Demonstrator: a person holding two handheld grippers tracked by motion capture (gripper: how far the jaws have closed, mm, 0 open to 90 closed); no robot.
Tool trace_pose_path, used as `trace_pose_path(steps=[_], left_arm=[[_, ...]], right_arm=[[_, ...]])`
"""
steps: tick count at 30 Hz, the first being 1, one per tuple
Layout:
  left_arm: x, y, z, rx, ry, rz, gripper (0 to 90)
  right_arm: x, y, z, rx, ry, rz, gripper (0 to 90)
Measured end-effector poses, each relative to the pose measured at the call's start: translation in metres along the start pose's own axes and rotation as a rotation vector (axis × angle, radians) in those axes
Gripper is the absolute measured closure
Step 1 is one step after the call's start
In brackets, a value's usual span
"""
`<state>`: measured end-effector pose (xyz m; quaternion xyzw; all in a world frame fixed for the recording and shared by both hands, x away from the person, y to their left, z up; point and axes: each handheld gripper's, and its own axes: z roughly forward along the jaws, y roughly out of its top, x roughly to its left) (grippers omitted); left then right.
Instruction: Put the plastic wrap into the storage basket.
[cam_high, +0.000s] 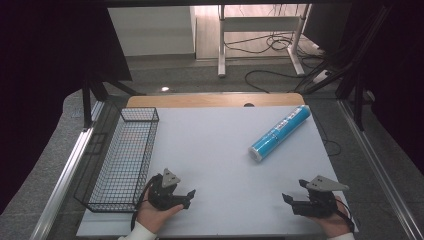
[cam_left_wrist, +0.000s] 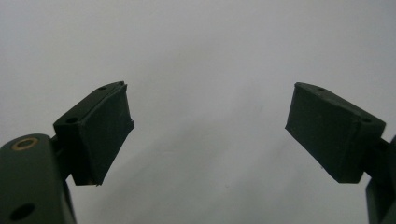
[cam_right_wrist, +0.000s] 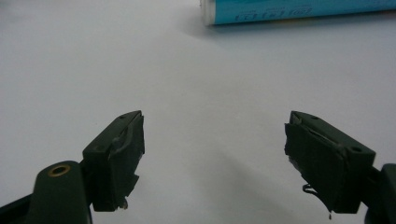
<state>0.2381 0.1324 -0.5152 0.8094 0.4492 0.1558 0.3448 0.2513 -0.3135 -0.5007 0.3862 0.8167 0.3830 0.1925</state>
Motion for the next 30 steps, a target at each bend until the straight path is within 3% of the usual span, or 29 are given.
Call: trace_pose_path(steps=[20, 25, 27, 30], left_arm=[[0.001, -0.005, -0.002, 0.016, 0.020, 0.011, 14.0], [0.001, -0.005, -0.002, 0.017, 0.025, 0.009, 13.8], [0.001, -0.006, -0.002, 0.017, 0.027, 0.011, 13.8], [0.002, -0.009, -0.004, 0.021, 0.030, 0.008, 13.8]], right_arm=[[-0.002, 0.010, 0.004, 0.013, 0.038, -0.007, 26.5], [-0.007, 0.023, 0.001, 0.021, 0.019, 0.001, 27.4], [-0.014, 0.036, -0.001, 0.021, 0.008, 0.017, 31.4], [-0.026, 0.053, -0.002, 0.041, 0.009, -0.004, 41.8]])
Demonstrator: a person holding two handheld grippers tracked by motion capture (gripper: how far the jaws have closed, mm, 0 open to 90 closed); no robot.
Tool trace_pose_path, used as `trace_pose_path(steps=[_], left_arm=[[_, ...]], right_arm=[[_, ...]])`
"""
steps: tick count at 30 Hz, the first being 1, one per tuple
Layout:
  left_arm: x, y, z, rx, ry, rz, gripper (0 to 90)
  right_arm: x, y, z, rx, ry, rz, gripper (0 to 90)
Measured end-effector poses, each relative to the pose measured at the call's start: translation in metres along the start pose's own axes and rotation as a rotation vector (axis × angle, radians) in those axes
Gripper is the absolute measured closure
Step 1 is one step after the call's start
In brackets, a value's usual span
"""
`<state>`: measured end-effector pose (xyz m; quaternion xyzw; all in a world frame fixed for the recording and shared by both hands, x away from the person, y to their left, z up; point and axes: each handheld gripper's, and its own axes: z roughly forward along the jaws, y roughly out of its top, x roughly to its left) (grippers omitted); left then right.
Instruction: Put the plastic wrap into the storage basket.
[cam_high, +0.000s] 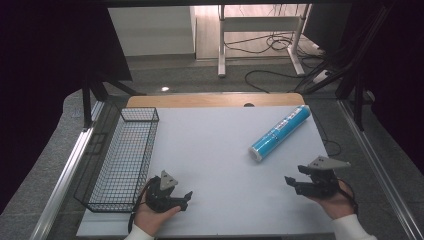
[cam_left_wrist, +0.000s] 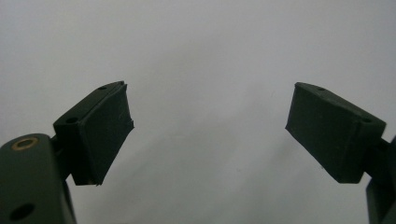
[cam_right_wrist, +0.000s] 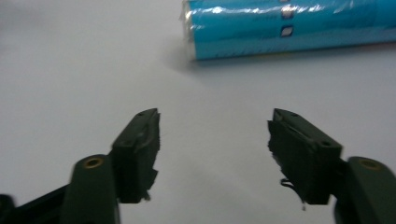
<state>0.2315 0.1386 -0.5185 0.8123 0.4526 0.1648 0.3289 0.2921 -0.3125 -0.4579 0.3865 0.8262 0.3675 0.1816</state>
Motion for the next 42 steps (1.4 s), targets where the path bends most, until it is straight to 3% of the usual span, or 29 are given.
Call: trace_pose_path(steps=[2, 10, 12, 16, 20, 24, 33, 42], left_arm=[[0.000, -0.001, -0.001, -0.007, -0.019, -0.014, 13.9], [-0.002, -0.004, -0.005, -0.012, -0.002, -0.004, 14.2], [-0.001, -0.004, -0.006, -0.016, -0.001, -0.009, 14.3], [0.001, -0.004, -0.007, -0.017, 0.003, -0.013, 14.4], [0.001, -0.004, -0.007, -0.017, 0.010, -0.015, 14.4], [0.001, -0.004, -0.006, -0.015, 0.014, -0.013, 14.4], [0.001, -0.004, -0.004, -0.007, 0.023, -0.012, 14.4], [0.002, -0.006, -0.008, -0.021, 0.037, -0.031, 14.6]], right_arm=[[-0.010, 0.011, 0.000, 0.014, -0.006, 0.002, 50.0], [-0.061, 0.054, 0.008, 0.103, -0.071, -0.017, 73.3], [-0.078, 0.064, 0.012, 0.117, -0.103, 0.001, 78.7], [-0.116, 0.078, 0.024, 0.133, -0.124, 0.055, 88.6], [-0.147, 0.088, 0.044, 0.157, -0.138, 0.085, 89.8], [-0.170, 0.099, 0.063, 0.182, -0.154, 0.085, 89.9], [-0.205, 0.122, 0.093, 0.194, -0.191, 0.065, 89.9], [-0.234, 0.129, 0.113, 0.206, -0.202, 0.077, 90.0]])
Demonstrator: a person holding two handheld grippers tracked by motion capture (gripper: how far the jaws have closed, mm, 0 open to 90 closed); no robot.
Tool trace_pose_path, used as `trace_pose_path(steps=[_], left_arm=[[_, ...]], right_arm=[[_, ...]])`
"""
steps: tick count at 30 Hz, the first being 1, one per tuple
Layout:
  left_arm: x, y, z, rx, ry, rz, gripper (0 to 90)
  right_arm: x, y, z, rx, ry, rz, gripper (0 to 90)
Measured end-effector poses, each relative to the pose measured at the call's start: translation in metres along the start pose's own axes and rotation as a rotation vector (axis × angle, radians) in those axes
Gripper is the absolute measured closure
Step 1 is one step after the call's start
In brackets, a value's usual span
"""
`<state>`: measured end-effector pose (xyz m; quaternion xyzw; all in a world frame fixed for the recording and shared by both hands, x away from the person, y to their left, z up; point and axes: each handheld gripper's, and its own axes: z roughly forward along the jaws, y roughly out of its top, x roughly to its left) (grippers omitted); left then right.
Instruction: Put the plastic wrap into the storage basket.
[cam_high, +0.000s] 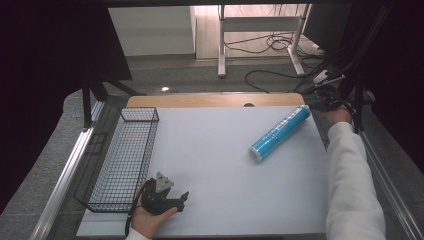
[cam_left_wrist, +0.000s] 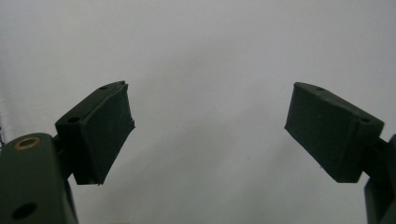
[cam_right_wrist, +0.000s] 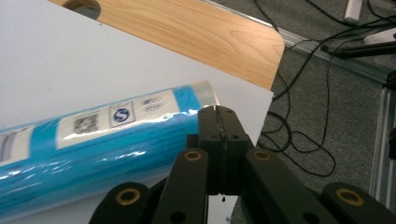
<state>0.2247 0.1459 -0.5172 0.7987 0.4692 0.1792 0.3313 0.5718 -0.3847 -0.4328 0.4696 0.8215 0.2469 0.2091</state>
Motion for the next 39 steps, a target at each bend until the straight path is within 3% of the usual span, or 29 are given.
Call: trace_pose_path(steps=[5, 16, 23, 33, 39], left_arm=[[-0.001, 0.001, 0.000, 0.002, 0.006, -0.003, 14.6], [-0.003, 0.001, 0.000, 0.006, 0.028, -0.011, 14.6], [-0.002, 0.000, -0.001, 0.006, 0.031, -0.013, 14.6], [0.000, 0.000, -0.002, 0.007, 0.030, -0.020, 14.7], [0.001, 0.001, 0.000, 0.009, 0.024, -0.023, 14.8]], right_arm=[[-0.009, 0.007, 0.012, 0.005, -0.026, -0.018, 90.0], [-0.018, 0.016, 0.033, 0.033, -0.015, -0.022, 90.0], [-0.016, 0.013, 0.039, 0.061, 0.005, -0.025, 90.0], [-0.011, 0.010, 0.037, 0.050, -0.025, -0.065, 90.0], [-0.001, 0.006, 0.035, 0.017, 0.030, -0.077, 90.0]])
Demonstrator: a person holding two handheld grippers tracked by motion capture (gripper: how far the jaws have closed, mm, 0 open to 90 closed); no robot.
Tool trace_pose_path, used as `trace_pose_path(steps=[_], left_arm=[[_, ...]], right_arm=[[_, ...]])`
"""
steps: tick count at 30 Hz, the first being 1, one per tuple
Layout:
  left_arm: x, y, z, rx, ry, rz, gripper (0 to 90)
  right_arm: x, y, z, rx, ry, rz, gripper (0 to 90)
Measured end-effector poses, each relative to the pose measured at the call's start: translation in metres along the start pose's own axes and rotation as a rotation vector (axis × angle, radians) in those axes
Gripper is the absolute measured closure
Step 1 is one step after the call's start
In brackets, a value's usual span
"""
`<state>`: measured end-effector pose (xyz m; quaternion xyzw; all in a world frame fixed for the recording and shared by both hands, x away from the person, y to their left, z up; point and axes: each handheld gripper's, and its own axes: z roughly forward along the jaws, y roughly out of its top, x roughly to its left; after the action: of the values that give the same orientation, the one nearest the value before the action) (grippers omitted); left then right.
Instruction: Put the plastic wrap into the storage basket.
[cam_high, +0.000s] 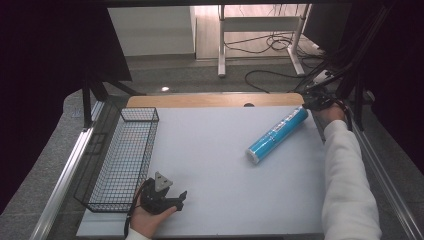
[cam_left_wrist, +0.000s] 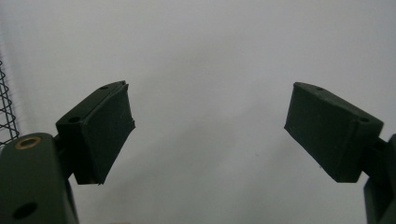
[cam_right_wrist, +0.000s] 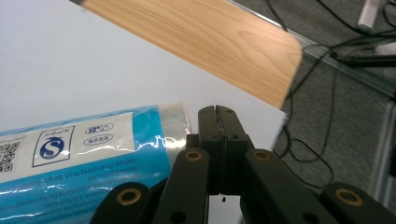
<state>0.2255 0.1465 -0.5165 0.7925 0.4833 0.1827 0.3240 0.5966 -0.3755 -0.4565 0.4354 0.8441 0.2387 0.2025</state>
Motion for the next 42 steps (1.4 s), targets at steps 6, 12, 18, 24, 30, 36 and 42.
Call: trace_pose_path(steps=[6, 12, 18, 24, 30, 36, 42], left_arm=[[0.001, 0.000, -0.001, 0.000, -0.009, 0.005, 14.9], [0.003, 0.001, -0.001, 0.004, -0.023, 0.017, 14.9], [0.006, 0.000, 0.000, 0.002, -0.039, 0.017, 15.0], [0.005, 0.001, 0.000, 0.002, -0.052, 0.029, 15.0], [0.006, 0.002, 0.000, -0.001, -0.062, 0.026, 15.0], [0.007, 0.002, 0.001, 0.001, -0.066, 0.029, 15.0], [0.009, 0.002, 0.001, -0.005, -0.066, 0.022, 15.2]], right_arm=[[0.015, -0.004, -0.003, -0.004, 0.030, -0.019, 90.0], [0.031, -0.007, -0.007, -0.007, 0.040, -0.045, 90.0], [0.053, -0.007, -0.010, -0.010, 0.064, -0.079, 90.0], [0.073, -0.008, -0.012, -0.016, 0.074, -0.110, 90.0], [0.089, -0.011, -0.016, -0.021, 0.090, -0.131, 90.0], [0.105, -0.016, -0.020, -0.024, 0.103, -0.139, 90.0], [0.132, -0.015, -0.024, -0.015, 0.133, -0.183, 90.0]])
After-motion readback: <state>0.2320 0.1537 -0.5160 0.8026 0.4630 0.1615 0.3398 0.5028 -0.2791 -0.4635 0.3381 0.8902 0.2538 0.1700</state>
